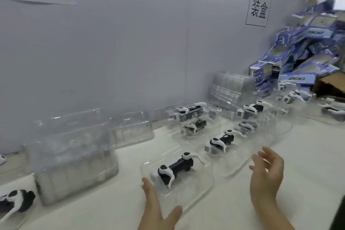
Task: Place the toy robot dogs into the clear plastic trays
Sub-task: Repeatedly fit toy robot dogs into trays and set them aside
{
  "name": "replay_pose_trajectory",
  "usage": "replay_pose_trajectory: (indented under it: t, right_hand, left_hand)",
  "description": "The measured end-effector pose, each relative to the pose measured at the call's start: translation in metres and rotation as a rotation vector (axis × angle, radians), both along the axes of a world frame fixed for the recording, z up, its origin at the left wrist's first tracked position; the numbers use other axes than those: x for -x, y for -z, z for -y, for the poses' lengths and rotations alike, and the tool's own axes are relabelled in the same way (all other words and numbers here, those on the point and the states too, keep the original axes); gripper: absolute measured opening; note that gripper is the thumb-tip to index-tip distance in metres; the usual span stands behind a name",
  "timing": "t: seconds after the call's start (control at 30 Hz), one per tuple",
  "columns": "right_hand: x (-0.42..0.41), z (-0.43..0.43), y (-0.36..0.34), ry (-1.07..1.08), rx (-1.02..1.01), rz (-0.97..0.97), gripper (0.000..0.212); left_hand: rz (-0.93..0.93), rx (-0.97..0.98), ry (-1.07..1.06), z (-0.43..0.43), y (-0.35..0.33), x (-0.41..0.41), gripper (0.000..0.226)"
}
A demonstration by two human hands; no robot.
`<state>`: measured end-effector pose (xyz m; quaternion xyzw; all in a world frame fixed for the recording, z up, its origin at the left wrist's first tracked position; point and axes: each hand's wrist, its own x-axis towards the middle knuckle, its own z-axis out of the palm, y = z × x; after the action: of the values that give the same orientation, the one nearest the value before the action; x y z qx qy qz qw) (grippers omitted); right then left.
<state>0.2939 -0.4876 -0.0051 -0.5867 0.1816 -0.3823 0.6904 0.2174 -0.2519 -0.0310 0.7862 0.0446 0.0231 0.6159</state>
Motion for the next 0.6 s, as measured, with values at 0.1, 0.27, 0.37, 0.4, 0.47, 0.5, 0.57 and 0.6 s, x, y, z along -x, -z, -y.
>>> replay_pose_trajectory:
  t: [0.1, 0.27, 0.37, 0.4, 0.47, 0.5, 0.57, 0.6]
  right_hand:
    - [-0.01, 0.011, 0.006, -0.071, -0.226, -0.05, 0.04]
    - [-0.011, 0.008, 0.006, -0.389, -0.162, -0.068, 0.06]
    - [-0.014, 0.005, 0.008, -0.469, -0.099, -0.078, 0.054]
    - [-0.015, 0.005, 0.009, -0.476, -0.074, -0.084, 0.052]
    - [-0.015, 0.006, 0.011, -0.483, -0.039, -0.099, 0.051]
    - [-0.015, 0.007, 0.012, -0.484, -0.033, -0.1, 0.05]
    - [-0.014, 0.008, 0.011, -0.484, -0.027, -0.09, 0.048]
    - [-0.014, 0.008, 0.011, -0.482, -0.025, -0.085, 0.046]
  left_hand:
    - [0.048, -0.003, 0.026, 0.027, -0.006, -0.013, 0.103]
    - [-0.01, 0.017, -0.063, 0.043, -0.018, -0.037, 0.094]
    - [0.004, 0.041, -0.052, 0.045, -0.014, -0.045, 0.094]
    - [0.006, 0.051, -0.047, 0.048, -0.014, -0.046, 0.094]
    - [0.017, 0.082, -0.053, 0.054, -0.014, -0.046, 0.093]
    - [0.035, 0.095, -0.076, 0.056, -0.013, -0.045, 0.092]
    - [0.066, 0.144, -0.152, 0.055, -0.014, -0.041, 0.09]
    - [0.073, 0.174, -0.195, 0.052, -0.015, -0.038, 0.089]
